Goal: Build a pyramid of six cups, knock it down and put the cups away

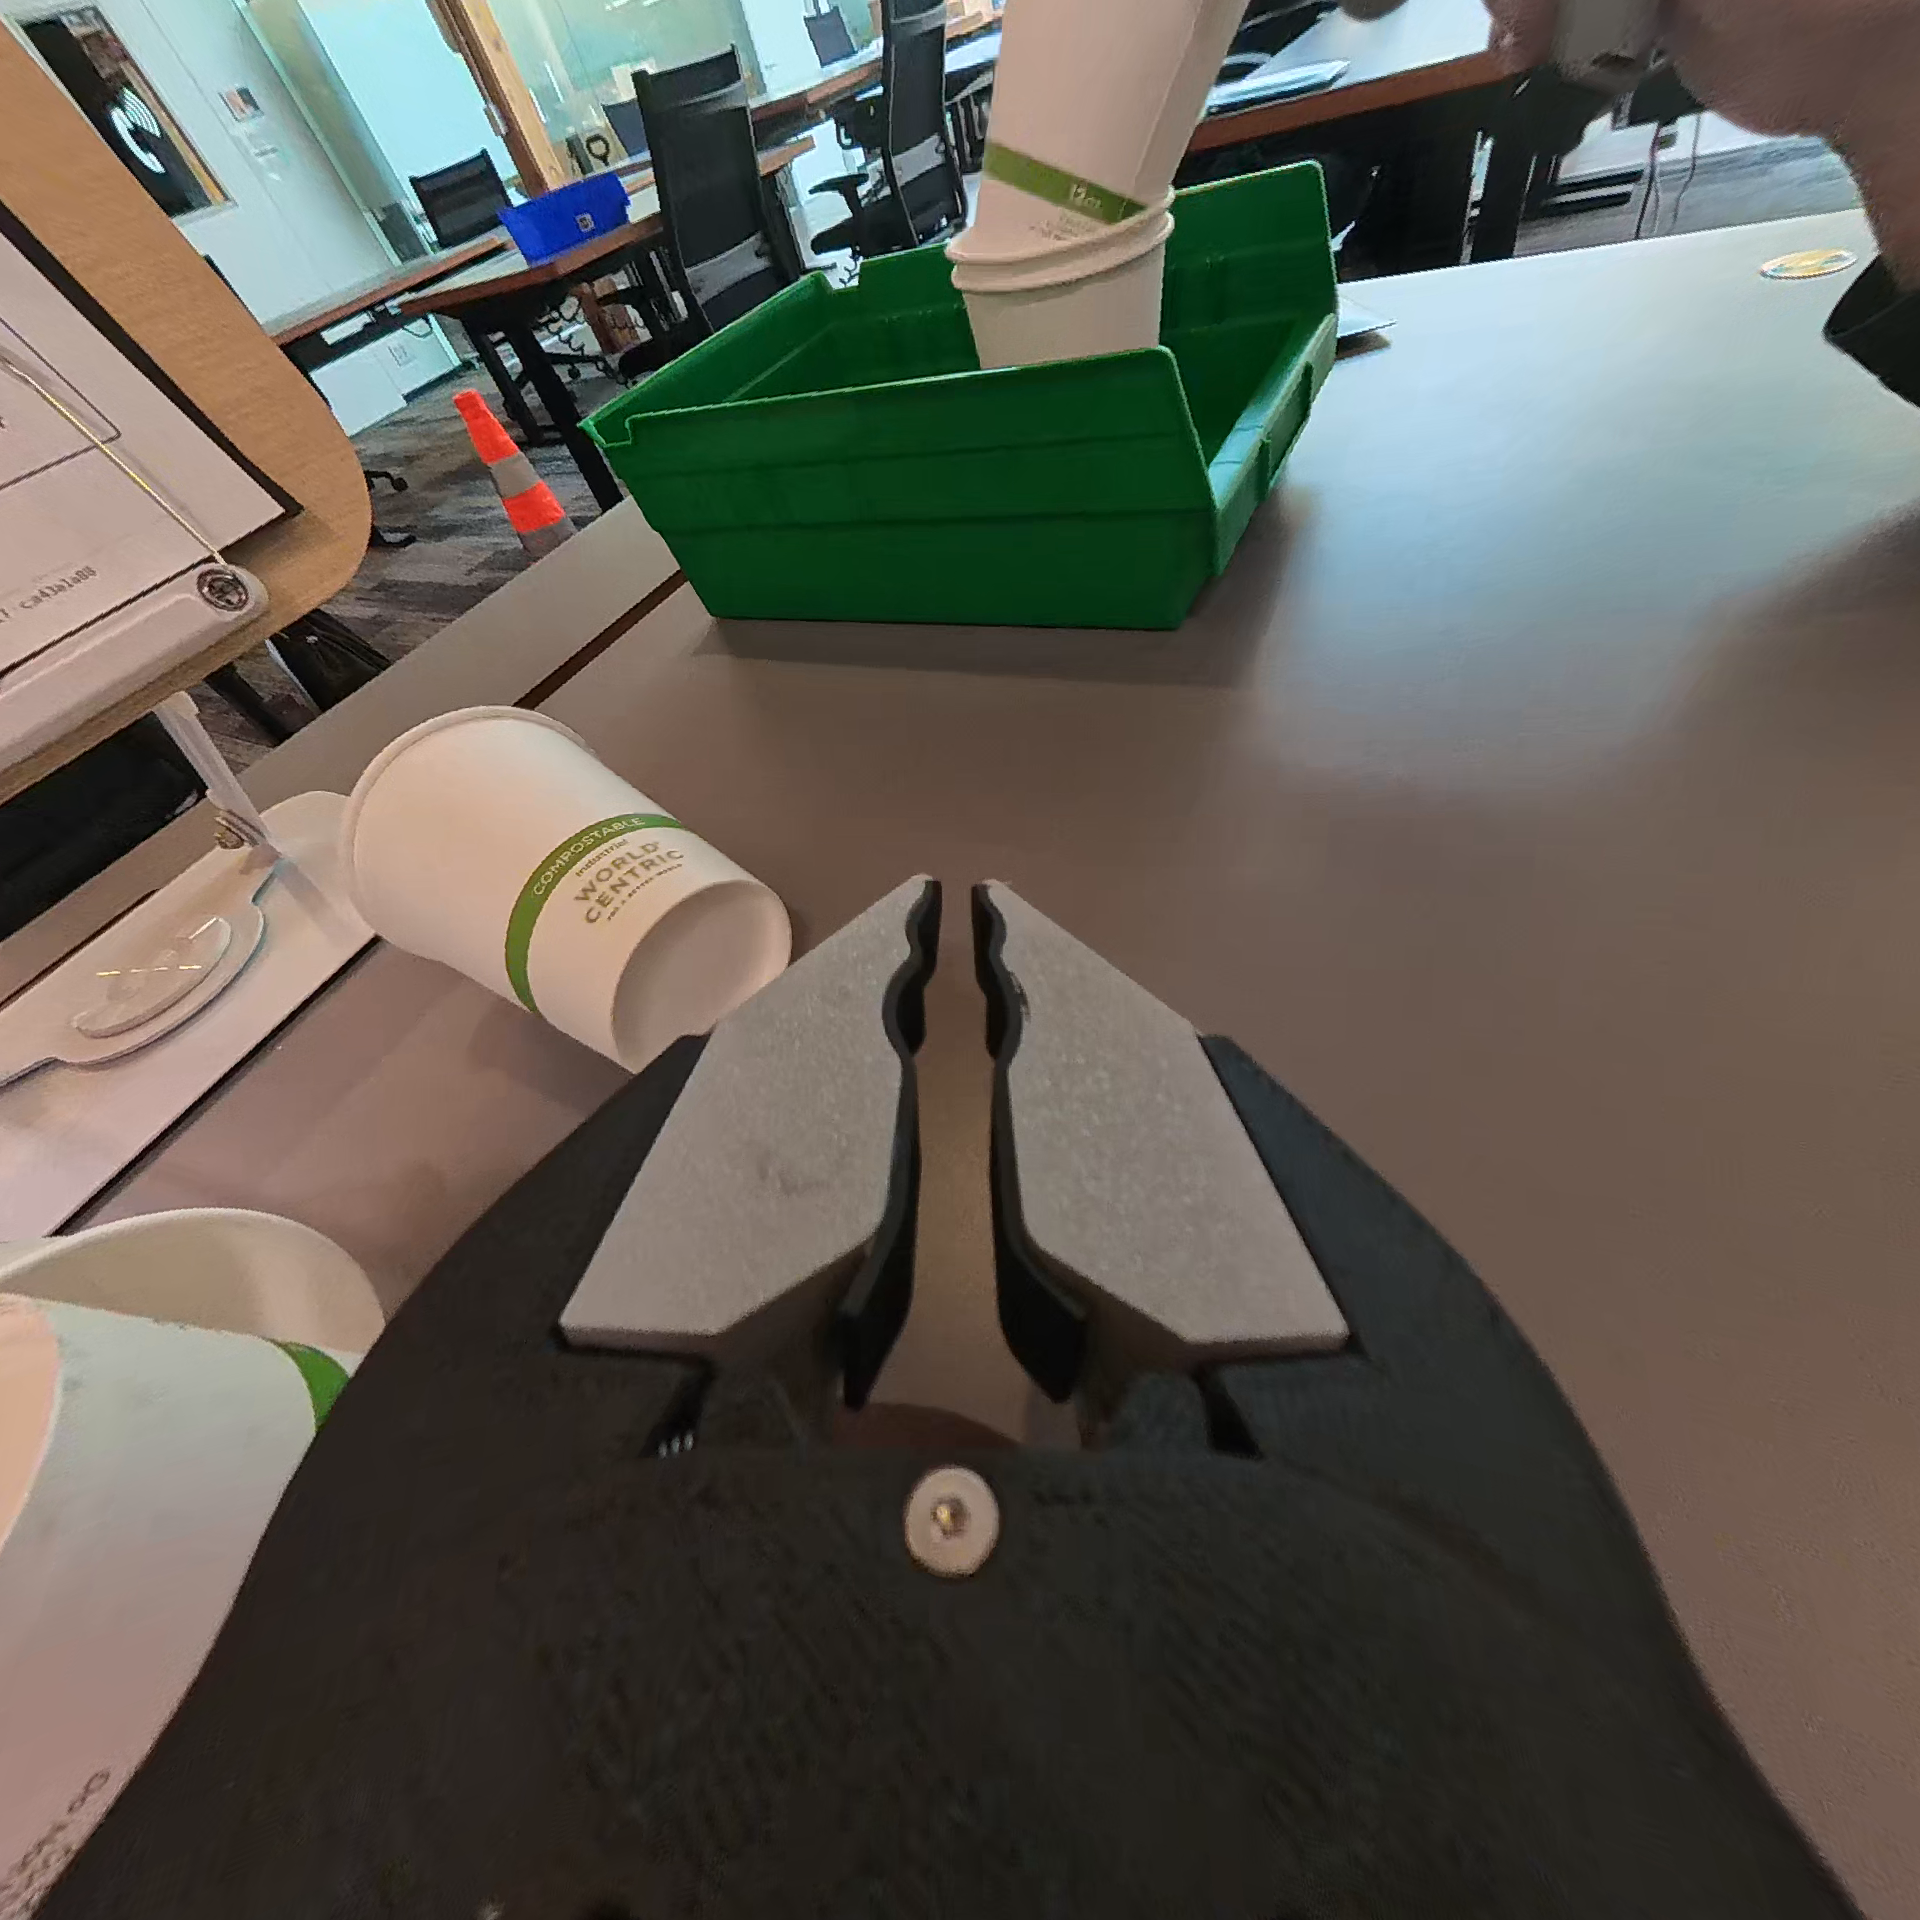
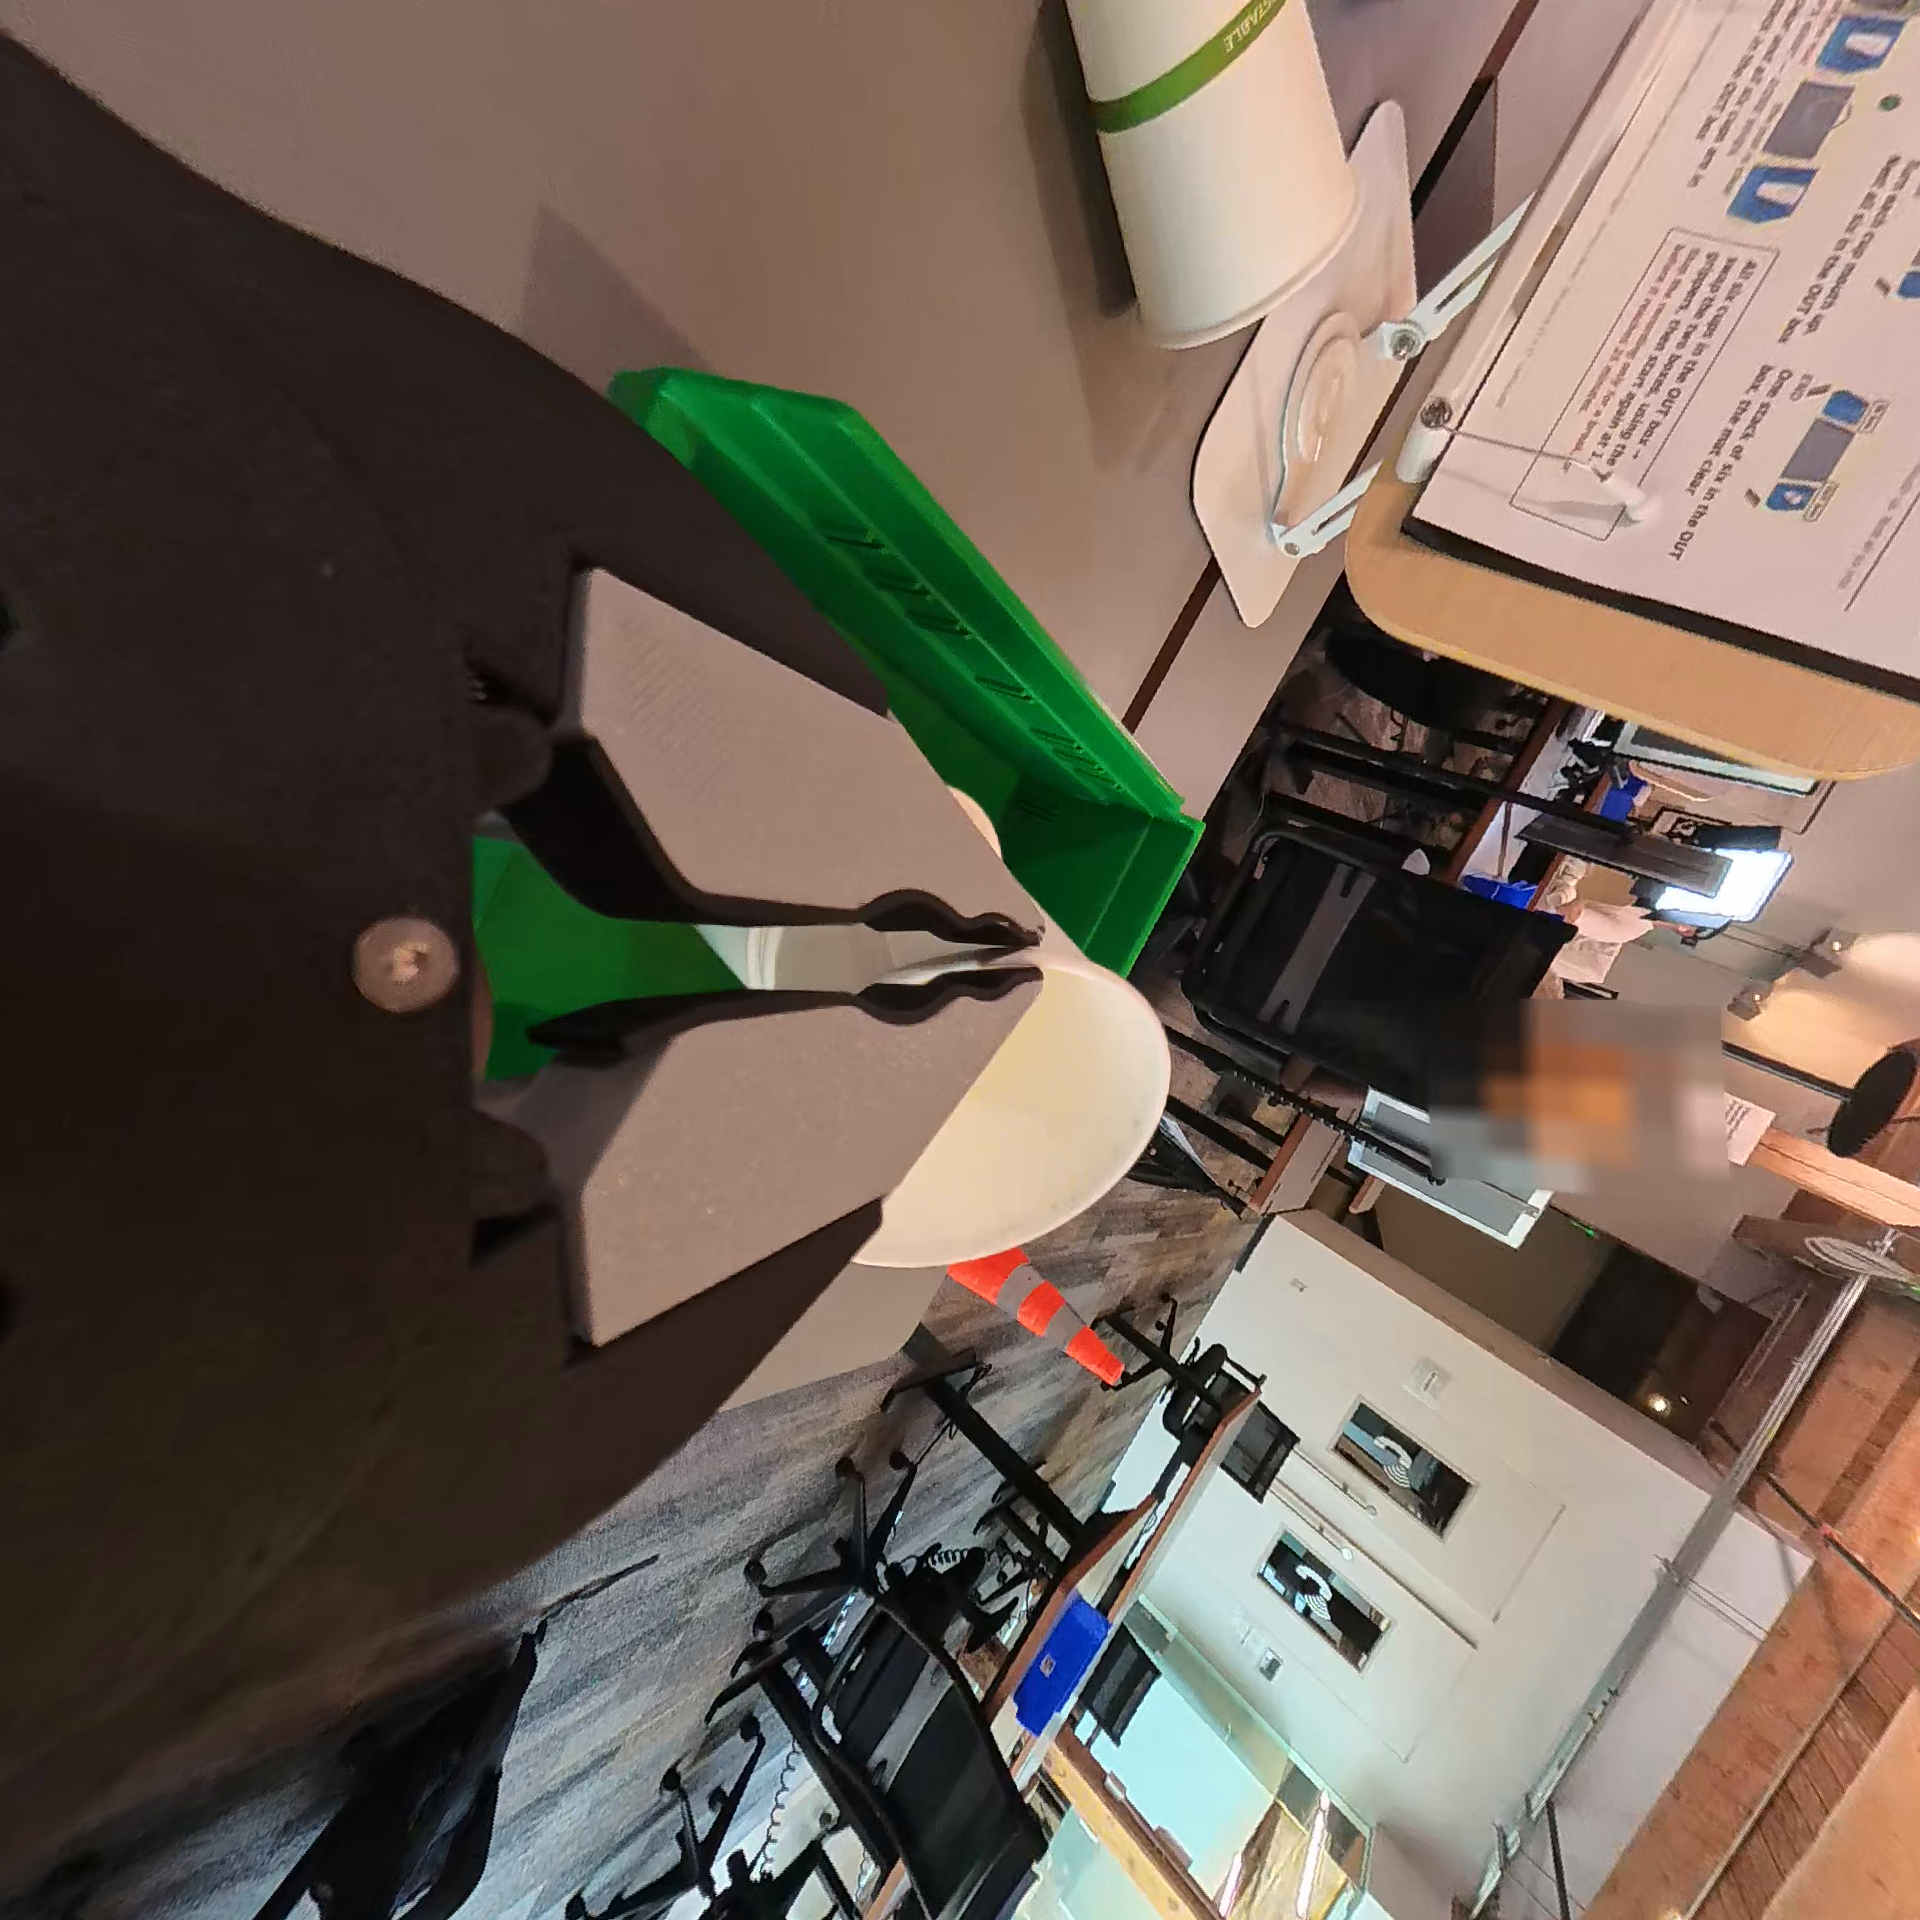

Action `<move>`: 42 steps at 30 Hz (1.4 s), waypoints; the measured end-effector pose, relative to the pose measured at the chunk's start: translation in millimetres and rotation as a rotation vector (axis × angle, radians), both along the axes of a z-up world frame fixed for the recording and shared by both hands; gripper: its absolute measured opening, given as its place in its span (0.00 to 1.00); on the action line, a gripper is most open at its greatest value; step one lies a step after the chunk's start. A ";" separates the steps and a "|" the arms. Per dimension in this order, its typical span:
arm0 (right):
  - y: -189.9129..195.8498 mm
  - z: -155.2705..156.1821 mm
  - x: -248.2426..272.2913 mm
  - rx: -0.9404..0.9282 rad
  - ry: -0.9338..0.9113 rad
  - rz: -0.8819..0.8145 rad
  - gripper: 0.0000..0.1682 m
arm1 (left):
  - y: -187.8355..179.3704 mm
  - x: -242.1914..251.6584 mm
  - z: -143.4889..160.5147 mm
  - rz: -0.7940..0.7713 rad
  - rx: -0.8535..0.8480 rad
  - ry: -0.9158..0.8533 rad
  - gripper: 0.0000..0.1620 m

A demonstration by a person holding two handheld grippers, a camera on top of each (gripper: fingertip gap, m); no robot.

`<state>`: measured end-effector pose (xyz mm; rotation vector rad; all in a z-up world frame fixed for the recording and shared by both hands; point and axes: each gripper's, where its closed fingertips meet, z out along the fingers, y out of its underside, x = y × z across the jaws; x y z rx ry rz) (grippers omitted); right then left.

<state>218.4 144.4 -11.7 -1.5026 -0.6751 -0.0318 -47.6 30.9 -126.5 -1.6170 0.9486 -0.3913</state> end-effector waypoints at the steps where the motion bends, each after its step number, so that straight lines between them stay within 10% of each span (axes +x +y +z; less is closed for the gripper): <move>1: 0.4 -0.7 -1.8 0.003 -0.005 0.001 0.02 | -0.1 0.0 0.2 0.000 0.001 0.000 0.02; 28: -42.8 -24.0 -131.5 0.038 -0.126 0.270 0.11 | 21.8 -17.2 1.7 0.201 0.182 0.163 0.08; 42: -47.5 -56.2 -164.4 -0.058 -0.076 0.354 0.14 | 75.8 -27.0 -23.8 0.413 0.312 0.576 0.14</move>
